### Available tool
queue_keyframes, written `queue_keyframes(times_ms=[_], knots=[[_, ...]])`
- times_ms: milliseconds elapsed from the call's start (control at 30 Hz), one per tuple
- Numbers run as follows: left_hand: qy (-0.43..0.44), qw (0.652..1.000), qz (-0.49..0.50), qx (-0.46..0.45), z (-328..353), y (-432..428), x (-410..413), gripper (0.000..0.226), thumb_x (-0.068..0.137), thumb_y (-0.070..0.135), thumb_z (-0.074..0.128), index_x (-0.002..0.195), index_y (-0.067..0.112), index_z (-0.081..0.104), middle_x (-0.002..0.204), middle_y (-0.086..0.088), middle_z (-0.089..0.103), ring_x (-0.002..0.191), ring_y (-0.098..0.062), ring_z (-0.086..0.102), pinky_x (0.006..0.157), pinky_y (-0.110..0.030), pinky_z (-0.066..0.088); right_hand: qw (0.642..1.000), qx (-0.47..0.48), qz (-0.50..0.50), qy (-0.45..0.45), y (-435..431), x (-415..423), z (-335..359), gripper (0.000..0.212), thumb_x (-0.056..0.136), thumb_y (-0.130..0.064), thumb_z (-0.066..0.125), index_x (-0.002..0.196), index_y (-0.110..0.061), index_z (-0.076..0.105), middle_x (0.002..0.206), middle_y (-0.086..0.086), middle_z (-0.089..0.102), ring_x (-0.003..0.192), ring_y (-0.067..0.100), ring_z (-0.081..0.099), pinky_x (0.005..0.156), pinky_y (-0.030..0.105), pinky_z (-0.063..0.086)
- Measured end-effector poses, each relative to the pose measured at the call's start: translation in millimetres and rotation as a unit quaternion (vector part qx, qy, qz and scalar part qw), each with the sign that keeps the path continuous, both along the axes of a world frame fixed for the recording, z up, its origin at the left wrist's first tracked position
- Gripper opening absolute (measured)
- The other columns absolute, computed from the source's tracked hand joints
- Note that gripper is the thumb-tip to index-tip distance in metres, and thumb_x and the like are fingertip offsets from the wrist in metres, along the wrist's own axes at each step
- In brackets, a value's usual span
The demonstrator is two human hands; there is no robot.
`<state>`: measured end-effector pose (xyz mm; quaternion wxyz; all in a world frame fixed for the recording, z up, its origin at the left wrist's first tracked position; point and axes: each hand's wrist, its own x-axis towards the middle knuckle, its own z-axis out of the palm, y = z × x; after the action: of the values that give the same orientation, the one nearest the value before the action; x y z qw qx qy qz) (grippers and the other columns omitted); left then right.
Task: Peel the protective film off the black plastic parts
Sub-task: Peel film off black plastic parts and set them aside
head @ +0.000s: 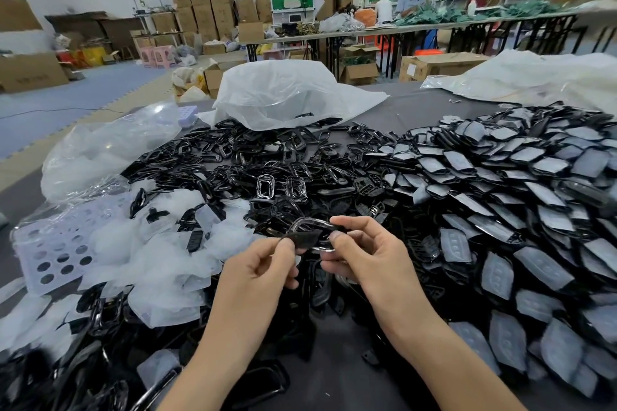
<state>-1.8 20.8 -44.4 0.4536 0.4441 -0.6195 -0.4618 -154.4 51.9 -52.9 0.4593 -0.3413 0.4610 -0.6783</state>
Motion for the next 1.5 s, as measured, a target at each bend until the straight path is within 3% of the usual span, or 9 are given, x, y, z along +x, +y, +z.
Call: queue_keyframes(times_ms=[367, 467, 633, 767, 933, 1000, 1200, 1333, 1500], knots=[[0.006, 1.000, 0.010, -0.017, -2, 2, -4, 0.011, 0.090, 0.018, 0.066, 0.084, 0.027, 0.061, 0.066, -0.001, 0.067, 0.061, -0.012, 0.064, 0.064, -0.020, 0.051, 0.989, 0.000, 0.052, -0.137, 0, 5, -1, 0.016, 0.094, 0.000, 0.064, 0.108, -0.006, 0.067, 0.072, -0.001, 0.072, 0.072, 0.013, 0.074, 0.068, 0.022, 0.059], [-0.065, 0.989, -0.017, -0.131, -4, 3, 1, 0.031, 0.089, 0.014, 0.064, 0.096, 0.042, 0.054, 0.075, 0.000, 0.059, 0.062, -0.009, 0.056, 0.062, -0.017, 0.045, 0.979, 0.012, 0.052, -0.194, -1, 4, -2, 0.015, 0.093, 0.002, 0.063, 0.105, -0.005, 0.068, 0.081, 0.009, 0.075, 0.072, 0.018, 0.075, 0.063, 0.023, 0.060], [-0.252, 0.931, -0.079, -0.251, -13, 6, 0, 0.046, 0.091, 0.033, 0.052, 0.131, 0.052, 0.041, 0.090, 0.035, 0.057, 0.081, 0.010, 0.057, 0.074, -0.007, 0.041, 0.981, 0.010, 0.016, -0.192, -1, 5, -4, 0.015, 0.092, 0.003, 0.063, 0.102, -0.006, 0.068, 0.080, 0.010, 0.072, 0.077, 0.023, 0.076, 0.064, 0.023, 0.059], [-0.114, 0.972, -0.018, -0.205, -12, 1, 0, 0.027, 0.096, 0.028, 0.059, 0.114, 0.049, 0.057, 0.081, 0.010, 0.065, 0.070, -0.012, 0.061, 0.066, -0.024, 0.050, 0.996, 0.012, -0.015, -0.082, 2, 5, -3, 0.013, 0.093, 0.000, 0.065, 0.103, -0.008, 0.069, 0.078, 0.006, 0.071, 0.081, 0.024, 0.077, 0.066, 0.022, 0.059], [0.005, 0.993, 0.052, -0.108, -5, -4, 2, 0.021, 0.090, 0.020, 0.071, 0.090, 0.042, 0.069, 0.107, 0.016, 0.067, 0.099, 0.004, 0.063, 0.076, -0.009, 0.047, 0.999, 0.007, 0.020, -0.024, 5, 13, -1, 0.014, 0.093, 0.000, 0.065, 0.104, -0.006, 0.070, 0.083, 0.009, 0.071, 0.082, 0.023, 0.077, 0.068, 0.020, 0.059], [0.043, 0.995, 0.057, -0.066, -6, -8, 3, 0.014, 0.087, 0.021, 0.072, 0.088, 0.035, 0.072, 0.113, 0.014, 0.066, 0.107, -0.001, 0.064, 0.087, -0.017, 0.050, 0.999, 0.003, 0.033, -0.019, 5, 14, 0, 0.013, 0.092, 0.000, 0.065, 0.103, -0.006, 0.071, 0.085, 0.011, 0.072, 0.082, 0.023, 0.077, 0.069, 0.021, 0.059], [0.187, 0.982, 0.002, 0.019, -8, -4, -2, 0.013, 0.080, 0.035, 0.068, 0.089, 0.026, 0.067, 0.079, -0.009, 0.064, 0.074, -0.025, 0.065, 0.078, -0.037, 0.059, 0.997, -0.008, 0.072, -0.031, 5, 16, 2, 0.014, 0.083, -0.018, 0.073, 0.095, -0.020, 0.079, 0.088, 0.009, 0.074, 0.086, 0.026, 0.077, 0.072, 0.022, 0.060], [0.201, 0.979, 0.038, 0.016, -12, -3, -6, 0.006, 0.088, 0.029, 0.065, 0.094, 0.032, 0.065, 0.080, -0.003, 0.062, 0.069, -0.021, 0.064, 0.075, -0.038, 0.055, 0.994, -0.019, 0.099, -0.029, 6, 17, 0, 0.020, 0.078, -0.025, 0.074, 0.097, -0.024, 0.078, 0.089, 0.006, 0.076, 0.089, 0.024, 0.076, 0.076, 0.023, 0.059], [0.070, 0.993, 0.048, -0.086, -13, -3, -6, 0.027, 0.097, 0.019, 0.060, 0.100, 0.046, 0.062, 0.089, 0.009, 0.066, 0.070, -0.009, 0.065, 0.066, -0.017, 0.053, 0.995, -0.024, 0.094, -0.009, 6, 13, 0, 0.021, 0.078, -0.028, 0.075, 0.098, -0.025, 0.079, 0.087, 0.002, 0.074, 0.088, 0.021, 0.076, 0.079, 0.024, 0.059]])
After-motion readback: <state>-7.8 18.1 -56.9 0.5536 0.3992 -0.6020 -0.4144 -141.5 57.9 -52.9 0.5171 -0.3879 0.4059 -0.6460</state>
